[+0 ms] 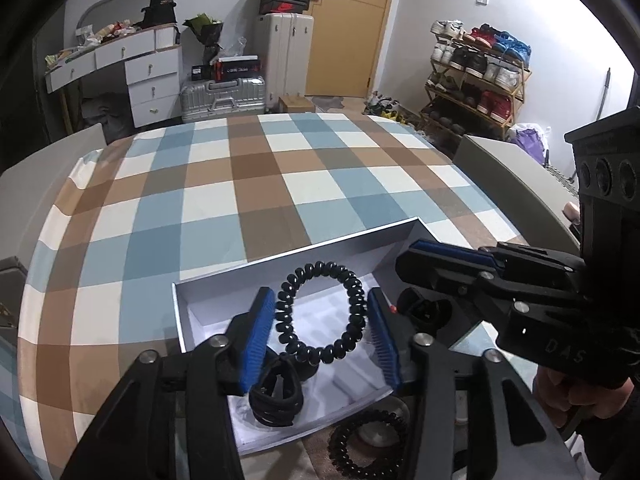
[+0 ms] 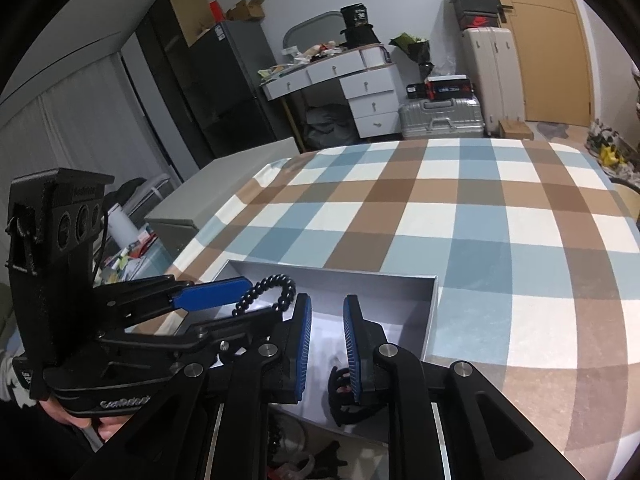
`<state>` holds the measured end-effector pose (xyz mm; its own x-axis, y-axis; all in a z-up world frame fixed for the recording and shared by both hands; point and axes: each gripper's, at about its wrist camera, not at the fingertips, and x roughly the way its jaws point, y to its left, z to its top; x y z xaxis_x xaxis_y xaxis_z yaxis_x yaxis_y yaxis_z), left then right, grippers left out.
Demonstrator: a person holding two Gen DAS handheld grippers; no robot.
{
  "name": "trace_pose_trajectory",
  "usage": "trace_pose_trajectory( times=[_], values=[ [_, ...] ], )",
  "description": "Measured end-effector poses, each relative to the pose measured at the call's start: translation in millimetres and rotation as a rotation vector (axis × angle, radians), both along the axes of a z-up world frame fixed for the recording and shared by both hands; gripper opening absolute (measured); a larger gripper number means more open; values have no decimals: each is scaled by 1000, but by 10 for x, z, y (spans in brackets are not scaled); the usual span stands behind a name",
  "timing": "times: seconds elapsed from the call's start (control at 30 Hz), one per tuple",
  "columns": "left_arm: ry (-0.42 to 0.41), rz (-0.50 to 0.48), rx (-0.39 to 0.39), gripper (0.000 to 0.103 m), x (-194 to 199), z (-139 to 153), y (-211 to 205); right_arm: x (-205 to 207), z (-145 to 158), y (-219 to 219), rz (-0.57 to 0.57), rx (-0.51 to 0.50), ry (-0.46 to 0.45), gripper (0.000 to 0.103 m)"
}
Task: Organize jewelry
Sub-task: 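Lower the bracelet into the grey box and open the left tool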
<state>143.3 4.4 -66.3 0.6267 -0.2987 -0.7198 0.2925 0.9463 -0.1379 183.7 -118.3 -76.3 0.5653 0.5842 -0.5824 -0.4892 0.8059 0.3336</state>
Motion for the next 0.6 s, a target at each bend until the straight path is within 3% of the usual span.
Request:
trace_pose_trajectory(
  times=[0.1,0.17,0.2,0.6],
  values=[
    [-25,14,13,62,-45,47,13,-22,47,-38,-20,12,-14,33],
    [-46,32,14,74,-78,81,52,-45,87,-100,-50,20,-27,53],
    [-52,39,13,74,-93,96,70,-59,108,-134,-60,30,-30,58],
    [-119,145,19,74,-350,282,325,-478,428,-461,-144,70,-135,66]
  ],
)
